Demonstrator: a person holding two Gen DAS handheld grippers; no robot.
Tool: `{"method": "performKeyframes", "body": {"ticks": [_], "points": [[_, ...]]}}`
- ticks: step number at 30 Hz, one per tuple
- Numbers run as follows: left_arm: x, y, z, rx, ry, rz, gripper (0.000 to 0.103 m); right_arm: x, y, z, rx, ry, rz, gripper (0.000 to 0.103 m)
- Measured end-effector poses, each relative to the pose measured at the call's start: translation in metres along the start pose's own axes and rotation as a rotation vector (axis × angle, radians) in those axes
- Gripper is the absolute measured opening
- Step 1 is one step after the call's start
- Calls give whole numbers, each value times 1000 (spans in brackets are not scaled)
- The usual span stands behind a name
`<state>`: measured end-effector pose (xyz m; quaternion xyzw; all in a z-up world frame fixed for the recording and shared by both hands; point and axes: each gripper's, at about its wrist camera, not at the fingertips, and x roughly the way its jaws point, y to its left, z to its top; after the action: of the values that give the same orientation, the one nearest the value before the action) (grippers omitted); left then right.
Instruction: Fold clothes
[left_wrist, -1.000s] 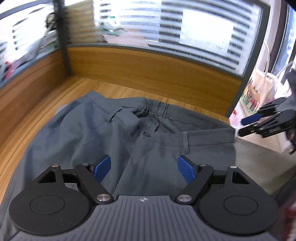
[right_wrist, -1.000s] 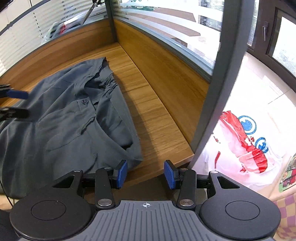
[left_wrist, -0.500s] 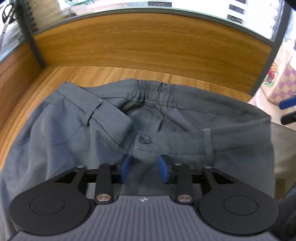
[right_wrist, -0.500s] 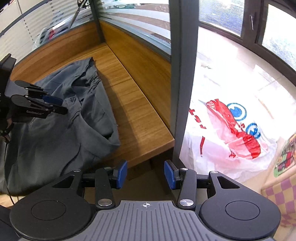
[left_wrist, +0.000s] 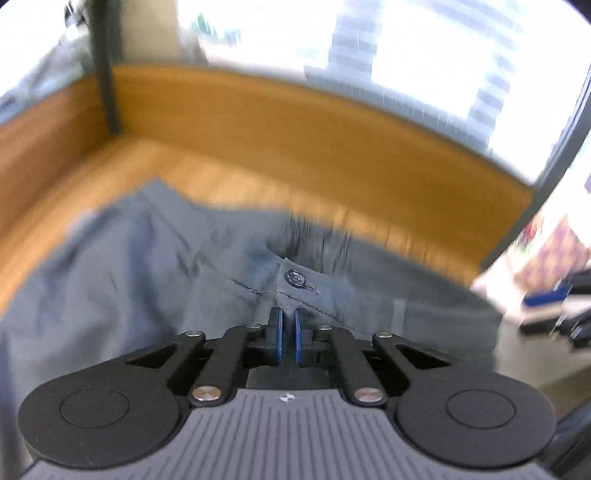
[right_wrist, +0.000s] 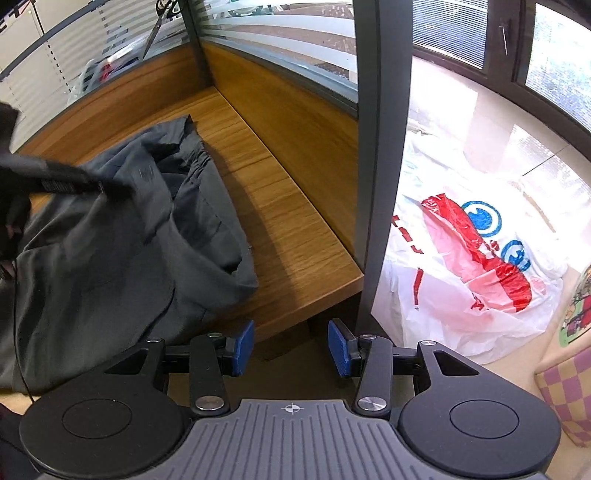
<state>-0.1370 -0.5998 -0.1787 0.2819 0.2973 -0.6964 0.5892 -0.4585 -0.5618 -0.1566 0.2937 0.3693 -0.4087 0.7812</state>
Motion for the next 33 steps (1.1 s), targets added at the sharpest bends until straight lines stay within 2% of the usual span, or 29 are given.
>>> {"method": "performKeyframes", "body": {"ticks": [4,7,9,11,14,15,16,18,21,24,28,31,33], "points": [[-21,9,32,32,-86,45,6,3,3,2,21,-8,43,47],[-18,22,53,29,-120,87,7,6,10,6,12,-11,67,47],[-3,28,61,53,-105,112,9,9,15,10,6,-14,84,47],[19,31,63,81,-83,150,16,11,20,16,7,-19,108,47],[37,40,61,55,-29,152,19,19,31,30,16,-25,131,47],[37,42,61,42,-28,142,21,22,35,35,18,-27,132,47],[33,42,60,36,-39,135,29,25,39,39,21,-29,134,47],[17,41,55,31,-58,119,39,33,46,49,41,-29,139,47],[-9,37,43,33,-63,91,45,50,54,60,79,-10,148,47],[-37,27,21,65,-54,72,59,67,59,64,108,18,160,47],[-69,10,-12,93,-19,31,65,76,65,62,122,33,171,47],[-82,-4,-34,114,5,8,72,74,65,60,136,30,165,47],[-87,-13,-48,132,25,-6,73,72,64,58,146,30,159,47]]}}
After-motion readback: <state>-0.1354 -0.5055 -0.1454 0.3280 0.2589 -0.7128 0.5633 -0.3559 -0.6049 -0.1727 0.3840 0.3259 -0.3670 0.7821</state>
